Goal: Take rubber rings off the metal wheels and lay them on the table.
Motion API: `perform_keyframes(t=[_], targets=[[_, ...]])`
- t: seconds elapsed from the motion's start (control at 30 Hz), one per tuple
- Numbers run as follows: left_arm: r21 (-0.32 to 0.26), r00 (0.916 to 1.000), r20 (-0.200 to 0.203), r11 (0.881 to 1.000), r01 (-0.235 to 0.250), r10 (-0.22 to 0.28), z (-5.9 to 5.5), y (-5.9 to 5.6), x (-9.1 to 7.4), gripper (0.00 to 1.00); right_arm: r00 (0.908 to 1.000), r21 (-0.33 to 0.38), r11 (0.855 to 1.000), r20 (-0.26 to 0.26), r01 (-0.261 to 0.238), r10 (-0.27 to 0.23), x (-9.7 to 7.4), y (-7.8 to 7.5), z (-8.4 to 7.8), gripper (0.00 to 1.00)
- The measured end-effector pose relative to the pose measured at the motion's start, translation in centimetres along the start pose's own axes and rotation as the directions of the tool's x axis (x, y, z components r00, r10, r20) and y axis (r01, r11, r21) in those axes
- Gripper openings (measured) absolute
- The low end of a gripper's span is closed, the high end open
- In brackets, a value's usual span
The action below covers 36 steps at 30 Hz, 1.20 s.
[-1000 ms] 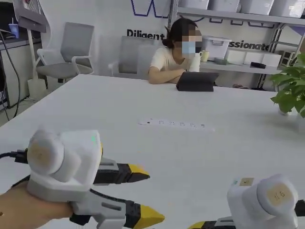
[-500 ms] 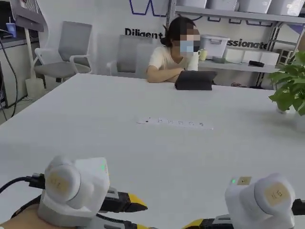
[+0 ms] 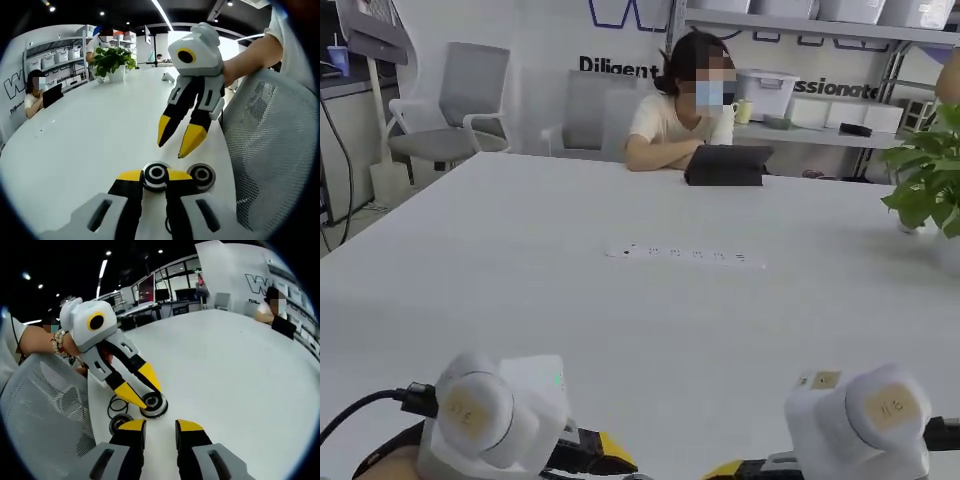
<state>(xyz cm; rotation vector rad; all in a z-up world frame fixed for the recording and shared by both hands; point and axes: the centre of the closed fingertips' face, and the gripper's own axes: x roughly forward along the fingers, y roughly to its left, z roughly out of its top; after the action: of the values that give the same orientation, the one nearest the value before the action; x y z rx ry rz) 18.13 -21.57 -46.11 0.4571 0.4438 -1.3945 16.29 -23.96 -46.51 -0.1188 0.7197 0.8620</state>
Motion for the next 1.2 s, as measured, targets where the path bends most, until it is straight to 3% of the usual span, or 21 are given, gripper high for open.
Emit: perform_keyframes(t=[0.43,0.63,0.83,0.9,0.93,1.07,1.1,1.2], targets=[[0.001,1.0,0.007,1.0,0.004,-0.004,0.3,-0.2,0.6,0.07,0.9999,-0.022,1.0,-0.008,0.01,-0.01,0.7,0.2,-0.3,0.21],[-0.002,0.9999,0.012,1.0,-0.004,0.004,0.5,-0.4,0.9,0.07,0.9997,0.009,1.0,-0.003,0.025,-0.025,1.4,0.3,-0.6,0.2],[-0.006,0.9999,0.015,1.0,-0.005,0.005,0.6,-0.4,0.9,0.07,0.9983,0.011,0.999,0.041,0.04,-0.041,1.7,0.4,0.2,0.23],[-0.007,0.9999,0.016,1.0,-0.005,0.006,0.6,-0.4,0.9,0.07,0.9985,-0.026,0.998,0.018,0.052,-0.052,1.9,0.4,-0.2,0.21],[-0.007,0.9999,0.016,1.0,-0.005,0.005,0.6,-0.4,0.9,0.07,0.9985,-0.065,0.997,-0.02,0.049,-0.05,2.0,0.5,-0.8,0.19],[-0.006,0.9998,0.017,1.0,-0.005,0.005,0.6,-0.4,0.9,0.07,0.9986,-0.06,0.997,-0.002,0.053,-0.053,2.0,0.5,-0.5,0.19],[-0.006,0.9998,0.017,1.0,-0.005,0.006,0.6,-0.4,0.9,0.07,0.9974,-0.065,0.996,0.028,0.069,-0.067,2.0,0.2,0.1,0.18],[-0.008,0.9998,0.019,1.0,-0.006,0.006,0.7,-0.4,0.9,0.07,0.9983,-0.068,0.996,0.009,0.058,-0.057,1.9,0.5,-0.3,0.18]])
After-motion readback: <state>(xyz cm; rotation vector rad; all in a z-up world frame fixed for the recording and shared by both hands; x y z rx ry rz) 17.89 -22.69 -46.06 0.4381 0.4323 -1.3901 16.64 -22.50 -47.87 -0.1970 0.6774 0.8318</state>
